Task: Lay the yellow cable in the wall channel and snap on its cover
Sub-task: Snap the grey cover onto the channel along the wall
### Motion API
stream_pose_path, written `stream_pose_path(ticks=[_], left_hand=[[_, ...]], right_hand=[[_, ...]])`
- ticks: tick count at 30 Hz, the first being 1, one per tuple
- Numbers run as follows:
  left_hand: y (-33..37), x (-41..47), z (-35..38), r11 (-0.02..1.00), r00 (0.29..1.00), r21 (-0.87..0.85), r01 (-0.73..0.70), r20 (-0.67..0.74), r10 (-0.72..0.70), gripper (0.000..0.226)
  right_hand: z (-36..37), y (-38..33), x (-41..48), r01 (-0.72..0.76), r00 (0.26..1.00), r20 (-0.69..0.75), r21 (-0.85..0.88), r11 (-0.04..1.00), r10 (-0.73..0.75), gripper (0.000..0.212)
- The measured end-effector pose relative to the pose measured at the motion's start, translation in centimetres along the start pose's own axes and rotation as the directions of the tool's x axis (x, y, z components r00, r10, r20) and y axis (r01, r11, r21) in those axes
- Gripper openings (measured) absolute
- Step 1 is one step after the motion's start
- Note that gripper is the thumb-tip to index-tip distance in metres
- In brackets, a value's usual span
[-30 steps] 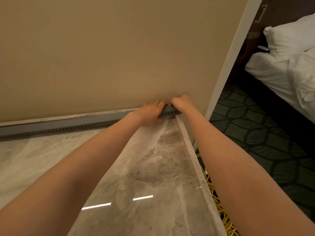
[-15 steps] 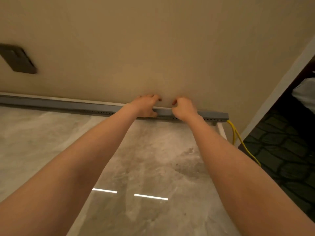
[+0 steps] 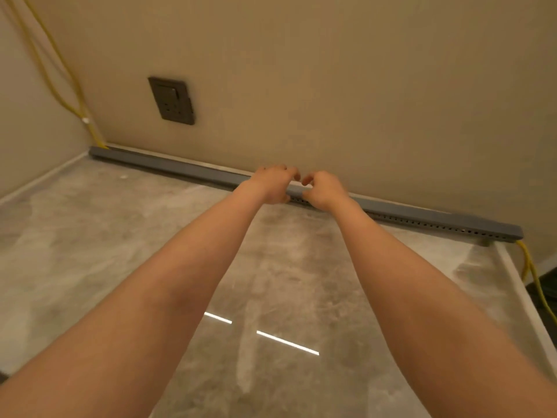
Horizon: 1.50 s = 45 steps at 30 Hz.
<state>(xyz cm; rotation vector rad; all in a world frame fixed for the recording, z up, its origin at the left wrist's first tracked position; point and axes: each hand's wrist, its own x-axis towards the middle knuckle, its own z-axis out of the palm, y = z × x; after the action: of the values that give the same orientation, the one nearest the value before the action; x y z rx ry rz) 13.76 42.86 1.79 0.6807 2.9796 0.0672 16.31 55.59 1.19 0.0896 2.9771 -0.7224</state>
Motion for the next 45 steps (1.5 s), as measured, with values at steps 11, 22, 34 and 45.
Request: stream_pose_path(ticks=[11,22,34,45], left_hand=[[-10.7,-2.6,0.0,0.971,0.989,-0.21,0.118,-0.064,-0.134,0.048],[-18.8,-5.7,-0.9,0.938,0.963,-0.261,0.227,-0.085,-0.256,0.047],[-27.8,-8.7,-0.8,0.877,0.898,-0.275,0.394,-0.086,-0.431,0.05],[-39.3,-7.6,-1.4,0.921,0.928,-0.169,0.352,-0.068,-0.367,0.051]], right_hand=[[5.0,-9.8,1.8,-0.021,1.0,-0.013,0.047,0.999,0.022,0.039],[8.9,-17.9,3.0,0.066,0.997,0.019,0.074,0.995,-0.068,0.037],[12.1,-24.8,5.7,0.191,0.98,0.053,-0.023,0.981,-0.19,0.041],[16.3,-35.0,10.9,0.228,0.973,0.05,-0.045,0.973,-0.226,0.04]])
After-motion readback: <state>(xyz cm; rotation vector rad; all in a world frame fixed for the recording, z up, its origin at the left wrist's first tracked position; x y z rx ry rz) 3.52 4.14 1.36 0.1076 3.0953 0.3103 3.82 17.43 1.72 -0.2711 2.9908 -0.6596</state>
